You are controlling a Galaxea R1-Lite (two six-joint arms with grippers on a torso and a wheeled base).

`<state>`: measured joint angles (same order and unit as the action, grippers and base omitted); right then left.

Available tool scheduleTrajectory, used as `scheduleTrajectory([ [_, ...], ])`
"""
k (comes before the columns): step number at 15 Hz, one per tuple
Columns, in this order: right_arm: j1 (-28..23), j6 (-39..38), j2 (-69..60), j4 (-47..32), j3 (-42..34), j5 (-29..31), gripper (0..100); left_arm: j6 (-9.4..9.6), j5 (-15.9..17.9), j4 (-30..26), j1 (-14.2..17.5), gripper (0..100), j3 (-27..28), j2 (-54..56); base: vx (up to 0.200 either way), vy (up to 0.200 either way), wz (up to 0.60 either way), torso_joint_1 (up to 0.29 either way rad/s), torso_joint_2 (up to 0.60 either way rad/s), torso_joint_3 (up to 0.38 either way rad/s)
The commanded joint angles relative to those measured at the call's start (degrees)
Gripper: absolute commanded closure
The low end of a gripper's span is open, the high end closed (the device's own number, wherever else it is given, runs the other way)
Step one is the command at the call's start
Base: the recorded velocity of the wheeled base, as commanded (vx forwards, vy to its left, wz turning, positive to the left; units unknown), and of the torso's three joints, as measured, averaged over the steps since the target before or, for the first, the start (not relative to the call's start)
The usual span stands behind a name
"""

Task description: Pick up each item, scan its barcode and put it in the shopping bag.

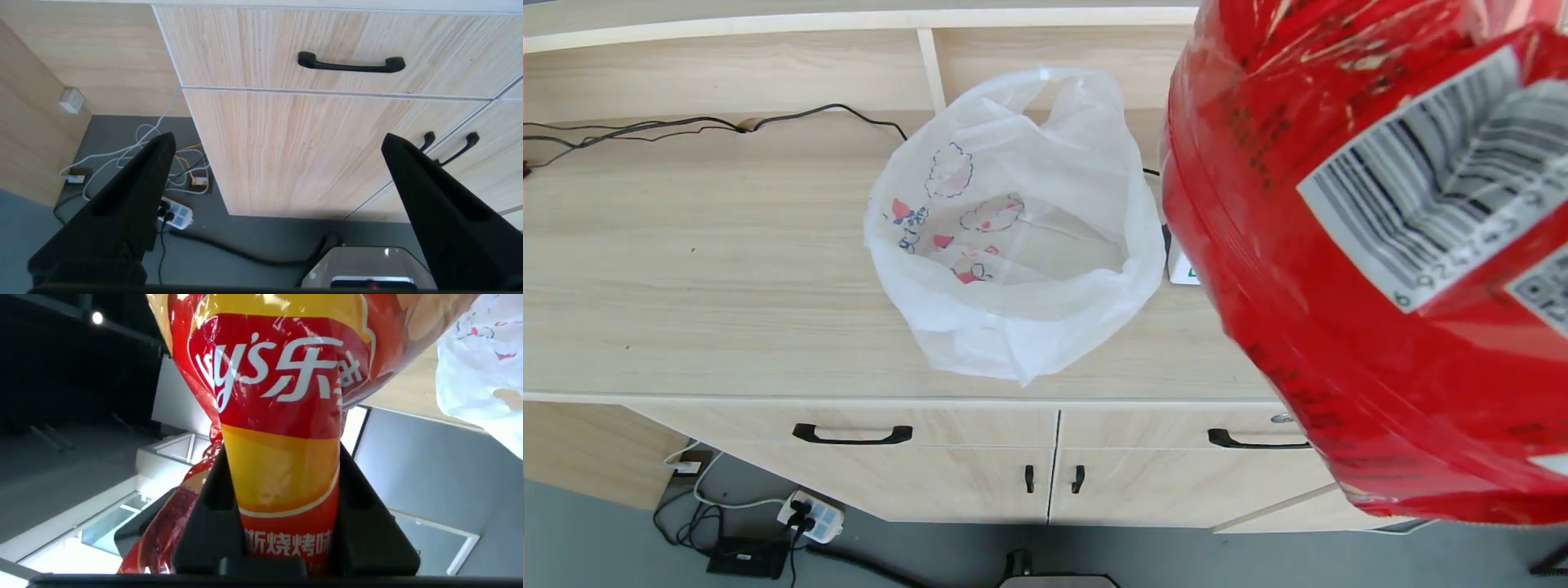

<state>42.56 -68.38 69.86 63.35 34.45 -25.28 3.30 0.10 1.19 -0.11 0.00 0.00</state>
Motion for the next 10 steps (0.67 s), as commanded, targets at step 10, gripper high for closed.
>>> scheduleTrajectory([
  [10,-0.9,3.3,1.1,-0.2,-0.8,3.0,100,-0.23,0.0,-0.1,0.0,0,0.0,-0.1,0.0,0.0,0.0,0.0,0.0,0.0],
])
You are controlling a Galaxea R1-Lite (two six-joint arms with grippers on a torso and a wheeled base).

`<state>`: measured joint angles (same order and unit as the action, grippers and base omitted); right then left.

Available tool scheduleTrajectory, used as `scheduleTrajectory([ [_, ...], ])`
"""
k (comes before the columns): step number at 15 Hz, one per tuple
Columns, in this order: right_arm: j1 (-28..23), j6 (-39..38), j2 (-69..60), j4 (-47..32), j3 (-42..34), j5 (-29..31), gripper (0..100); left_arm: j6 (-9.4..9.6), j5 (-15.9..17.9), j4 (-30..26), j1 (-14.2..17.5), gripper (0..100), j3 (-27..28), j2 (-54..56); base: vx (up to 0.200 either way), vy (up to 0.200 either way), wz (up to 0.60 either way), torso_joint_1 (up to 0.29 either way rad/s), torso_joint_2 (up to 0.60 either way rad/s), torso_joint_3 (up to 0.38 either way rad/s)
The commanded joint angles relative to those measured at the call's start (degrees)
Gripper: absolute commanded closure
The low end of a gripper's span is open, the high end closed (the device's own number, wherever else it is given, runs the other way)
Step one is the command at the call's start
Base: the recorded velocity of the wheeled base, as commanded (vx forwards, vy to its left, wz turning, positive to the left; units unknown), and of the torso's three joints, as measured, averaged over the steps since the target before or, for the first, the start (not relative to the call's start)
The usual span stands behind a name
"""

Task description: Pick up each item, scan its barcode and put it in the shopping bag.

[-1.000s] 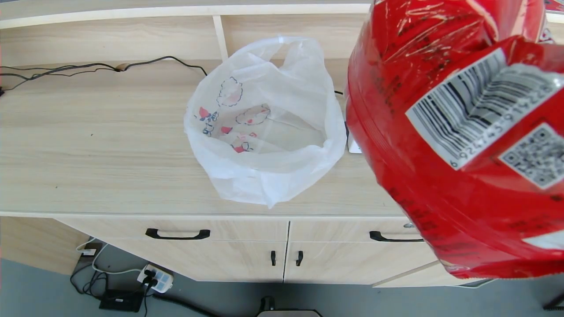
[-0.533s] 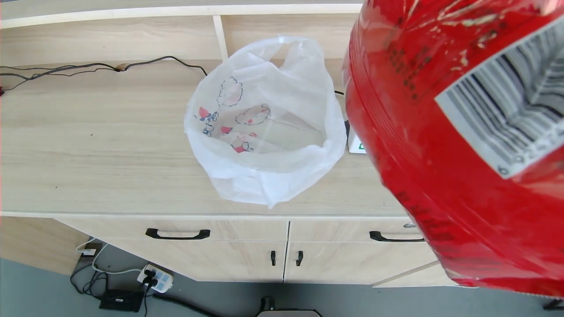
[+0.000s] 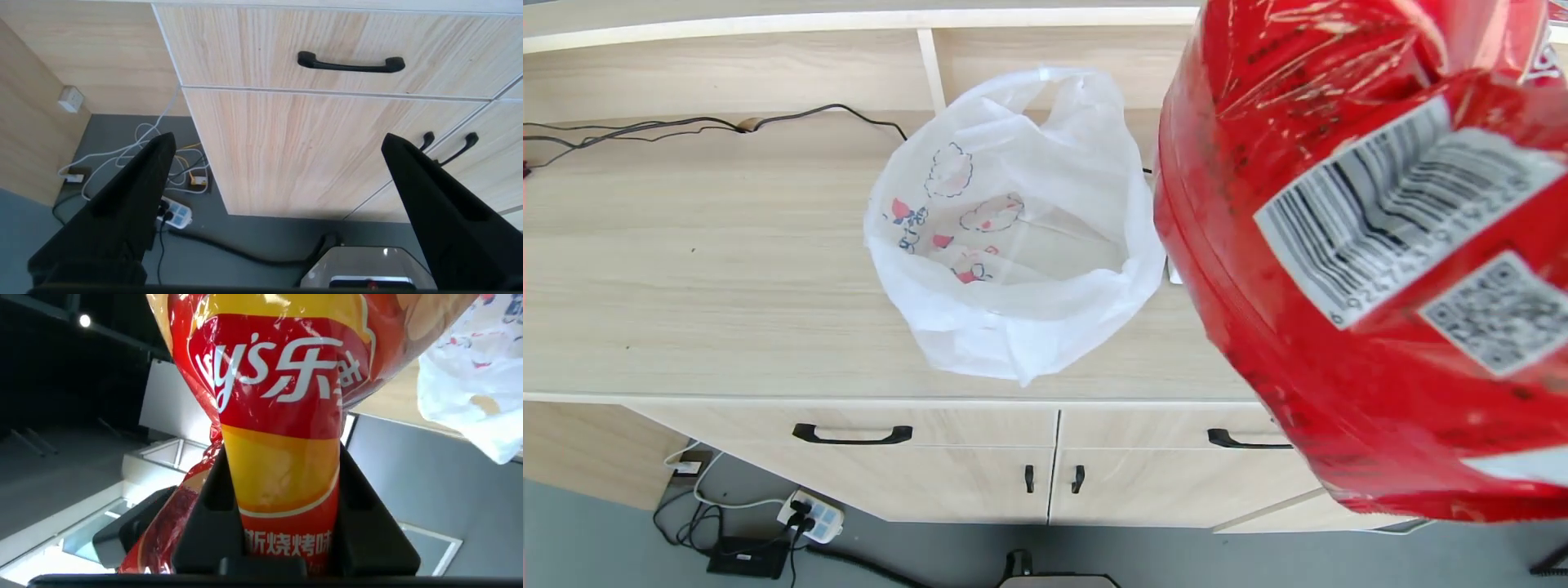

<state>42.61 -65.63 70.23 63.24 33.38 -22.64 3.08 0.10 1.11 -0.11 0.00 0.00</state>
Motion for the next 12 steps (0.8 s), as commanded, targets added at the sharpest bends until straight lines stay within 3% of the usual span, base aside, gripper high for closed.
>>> scheduleTrajectory([
  [1,-3.9,10.4,1.0,-5.8,0.0,1.4,100,-0.01,0.0,0.0,0.0,0,0.0,0.0,0.0,0.0,0.0,0.0,0.0,0.0],
  [3,-7.9,28.4,0.3,-18.5,0.9,4.2,100,-0.01,0.0,0.0,0.0,0,0.0,-0.1,0.0,0.0,0.0,0.0,0.0,0.0],
  [5,-11.1,38.2,0.8,-24.2,3.9,7.4,100,-0.1,0.0,0.0,0.0,0,0.0,-0.1,0.0,0.0,0.0,0.0,0.0,0.0],
  [6,-12.2,46.1,2.6,-29.6,9.8,13.6,100,-1.06,0.0,0.0,0.0,0,0.0,0.0,0.0,0.0,0.0,0.0,0.0,0.0],
  [9,-12.2,51.8,8.3,-39.2,25.2,22.4,100,-1.33,0.0,0.0,-0.1,0,0.0,-0.1,0.0,0.0,0.0,0.0,0.0,0.0],
  [12,-15.1,66.2,11.2,-42.1,28.8,25.5,100,-1.33,0.0,0.0,-0.1,0,0.0,-0.1,0.0,0.0,0.0,0.0,0.0,0.0],
])
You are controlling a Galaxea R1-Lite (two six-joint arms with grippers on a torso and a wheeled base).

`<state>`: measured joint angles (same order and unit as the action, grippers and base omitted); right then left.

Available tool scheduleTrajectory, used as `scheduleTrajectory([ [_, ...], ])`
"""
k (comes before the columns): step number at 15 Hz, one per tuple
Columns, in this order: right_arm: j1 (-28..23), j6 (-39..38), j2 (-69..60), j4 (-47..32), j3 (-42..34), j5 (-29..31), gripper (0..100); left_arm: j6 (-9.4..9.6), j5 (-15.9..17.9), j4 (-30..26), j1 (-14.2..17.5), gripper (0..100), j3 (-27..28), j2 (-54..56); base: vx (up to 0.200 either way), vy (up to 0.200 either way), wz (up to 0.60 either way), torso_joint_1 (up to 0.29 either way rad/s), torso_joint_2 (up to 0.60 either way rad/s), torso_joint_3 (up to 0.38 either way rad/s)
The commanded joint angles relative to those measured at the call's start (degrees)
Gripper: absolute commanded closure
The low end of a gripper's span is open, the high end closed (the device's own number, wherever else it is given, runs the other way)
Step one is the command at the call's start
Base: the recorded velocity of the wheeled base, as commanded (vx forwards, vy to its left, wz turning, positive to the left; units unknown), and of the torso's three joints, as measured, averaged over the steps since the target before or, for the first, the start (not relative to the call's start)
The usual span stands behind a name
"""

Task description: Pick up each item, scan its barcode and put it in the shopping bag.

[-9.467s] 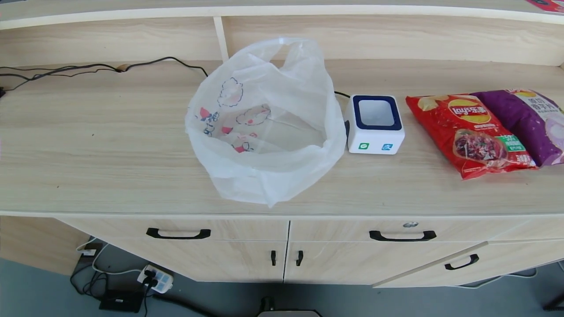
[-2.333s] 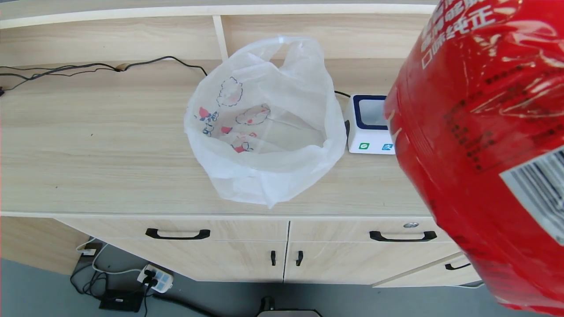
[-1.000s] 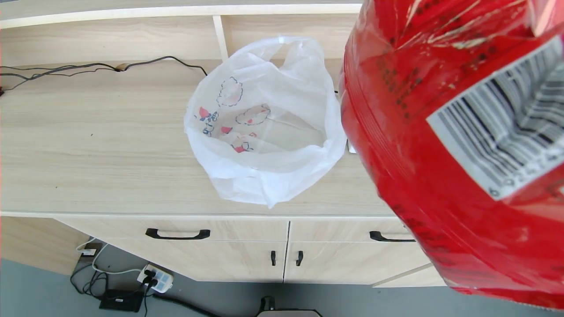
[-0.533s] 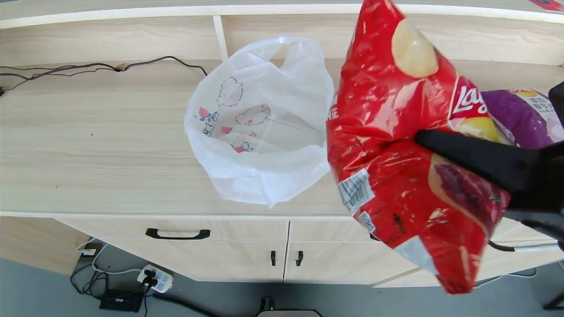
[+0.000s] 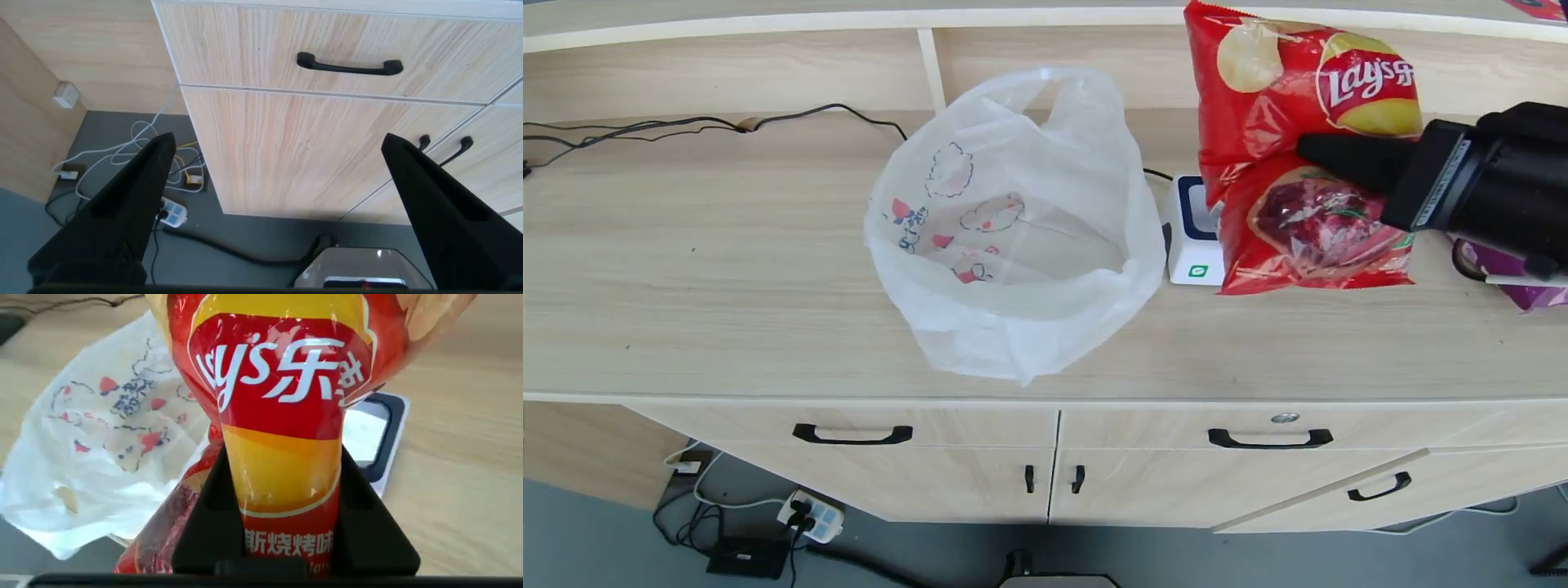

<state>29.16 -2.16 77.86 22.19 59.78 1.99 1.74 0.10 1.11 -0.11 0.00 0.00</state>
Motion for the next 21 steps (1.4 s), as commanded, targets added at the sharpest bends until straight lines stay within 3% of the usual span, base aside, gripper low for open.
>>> scheduleTrajectory([
  [1,-2.0,8.0,4.5,-0.9,2.8,0.9,100,0.01,0.0,0.0,-0.1,0,0.0,-0.1,0.0,0.0,0.0,0.0,0.0,0.0],
  [4,-2.1,18.3,8.0,-0.5,6.2,2.0,100,0.01,0.0,0.0,-0.1,0,0.0,-0.1,0.0,0.0,0.0,0.0,0.0,0.0],
  [8,-4.5,25.9,11.3,0.4,11.0,2.4,100,-0.07,0.0,0.0,0.0,0,0.0,-0.1,0.0,0.0,0.0,0.0,0.0,0.0],
  [17,-8.9,27.5,8.6,1.0,10.2,1.4,100,-0.16,0.0,0.0,0.0,0,0.0,-0.1,0.0,0.0,0.0,0.0,0.0,0.0],
  [21,-5.3,22.4,4.6,0.7,7.8,1.3,100,-0.07,0.0,0.0,0.0,0,0.0,-0.1,0.0,0.0,0.0,0.0,0.0,0.0],
])
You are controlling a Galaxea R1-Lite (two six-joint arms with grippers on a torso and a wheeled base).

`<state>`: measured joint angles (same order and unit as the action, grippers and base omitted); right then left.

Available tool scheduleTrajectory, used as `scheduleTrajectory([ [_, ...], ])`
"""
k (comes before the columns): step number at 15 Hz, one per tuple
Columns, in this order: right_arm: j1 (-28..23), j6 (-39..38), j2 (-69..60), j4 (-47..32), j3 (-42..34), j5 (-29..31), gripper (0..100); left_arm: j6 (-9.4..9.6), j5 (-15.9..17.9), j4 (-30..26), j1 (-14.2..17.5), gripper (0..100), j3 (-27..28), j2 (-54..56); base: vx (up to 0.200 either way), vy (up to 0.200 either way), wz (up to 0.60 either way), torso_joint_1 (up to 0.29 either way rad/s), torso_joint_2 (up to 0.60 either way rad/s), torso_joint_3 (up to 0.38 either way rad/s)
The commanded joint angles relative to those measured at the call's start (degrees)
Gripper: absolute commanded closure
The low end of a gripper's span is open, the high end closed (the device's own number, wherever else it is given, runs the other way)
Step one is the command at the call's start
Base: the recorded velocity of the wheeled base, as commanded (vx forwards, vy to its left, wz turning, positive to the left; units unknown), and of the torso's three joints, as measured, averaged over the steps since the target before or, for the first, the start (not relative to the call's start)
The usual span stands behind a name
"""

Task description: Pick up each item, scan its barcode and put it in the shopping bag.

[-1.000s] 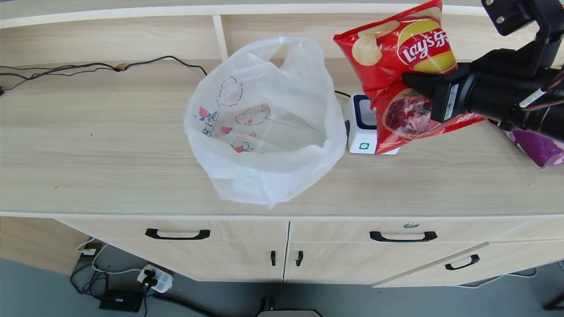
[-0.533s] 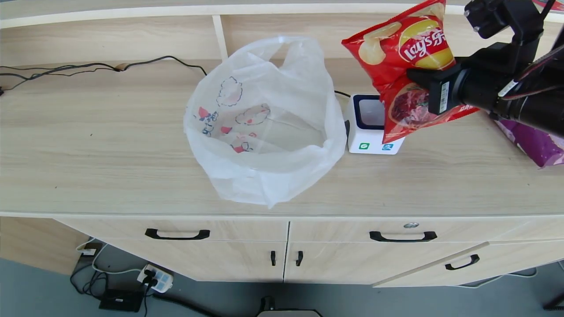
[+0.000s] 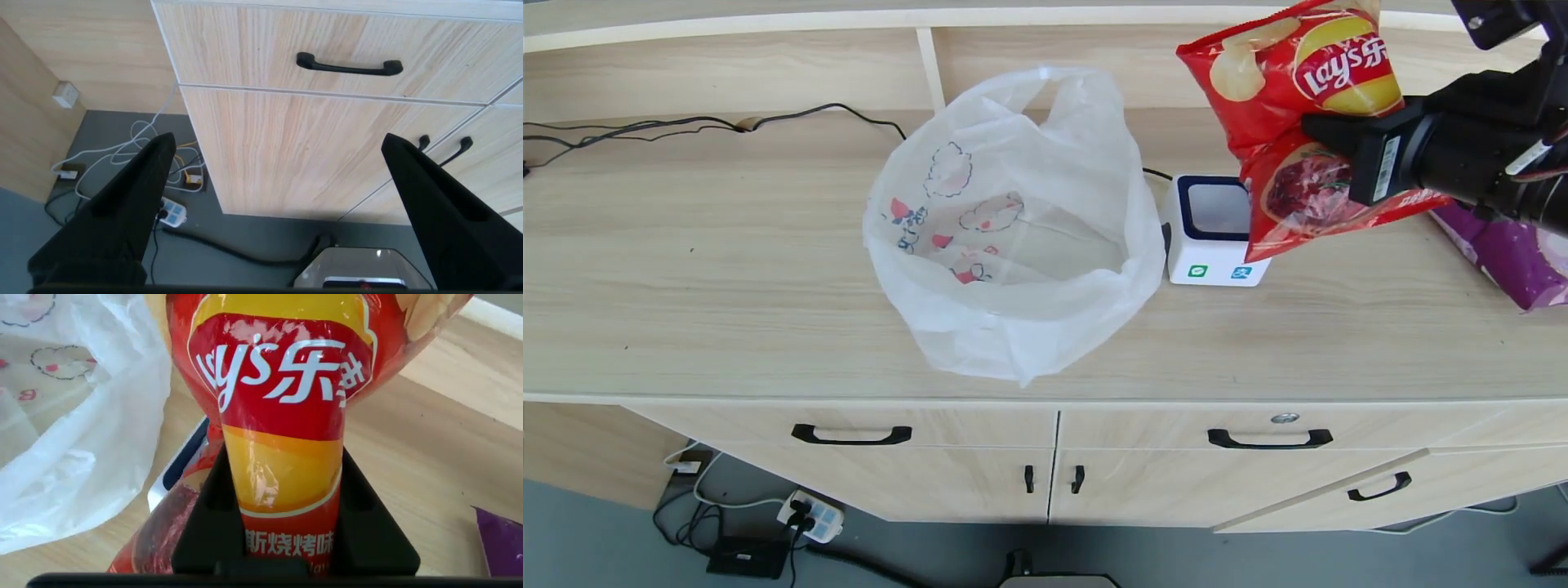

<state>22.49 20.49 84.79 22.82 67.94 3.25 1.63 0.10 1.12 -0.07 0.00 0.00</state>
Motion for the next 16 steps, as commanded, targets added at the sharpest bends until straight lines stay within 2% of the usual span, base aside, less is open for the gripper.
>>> scheduleTrajectory([
  [1,3.8,-3.3,-3.1,0.1,-0.4,-0.1,100,0.12,0.0,0.0,-0.1,0,0.0,-0.1,0.0,0.0,0.0,0.0,0.0,0.0],
  [4,12.1,-12.2,-4.2,0.6,-2.4,0.5,100,0.21,0.0,0.0,-0.1,0,0.0,-0.1,0.0,0.0,0.0,0.0,0.0,0.0],
  [7,14.9,-12.8,-4.9,1.5,-3.8,0.4,100,0.21,0.0,0.0,-0.1,0,0.0,-0.1,0.0,0.0,0.0,0.0,0.0,0.0],
  [8,14.5,-13.3,-5.4,1.7,-6.2,0.4,100,0.21,0.1,0.0,-0.1,0,0.0,-0.1,0.0,0.0,0.0,0.0,0.0,0.0],
  [9,10.6,-13.5,-5.9,1.7,-9.1,0.4,100,0.21,0.0,0.0,-0.1,0,0.0,-0.1,0.0,0.0,0.0,0.0,0.0,0.0],
  [10,9.0,-13.2,-5.9,1.8,-9.7,0.3,100,0.21,0.0,0.0,0.0,0,0.0,-0.1,0.0,0.0,0.0,0.0,0.0,0.0],
  [12,4.4,-6.4,-2.9,1.9,-9.8,-1.4,100,0.12,0.0,0.0,-0.1,0,0.0,-0.1,0.0,0.0,0.0,0.0,0.0,0.0],
  [13,2.9,-3.8,-1.5,2.8,-9.5,-4.1,100,0.12,0.0,0.0,-0.1,0,0.0,0.0,0.0,0.0,0.0,0.0,0.0,0.0],
  [16,2.4,-0.7,4.1,13.0,-8.8,-4.8,100,0.12,0.0,0.0,-0.1,0,0.0,-0.1,0.0,0.0,0.0,0.0,0.0,0.0],
])
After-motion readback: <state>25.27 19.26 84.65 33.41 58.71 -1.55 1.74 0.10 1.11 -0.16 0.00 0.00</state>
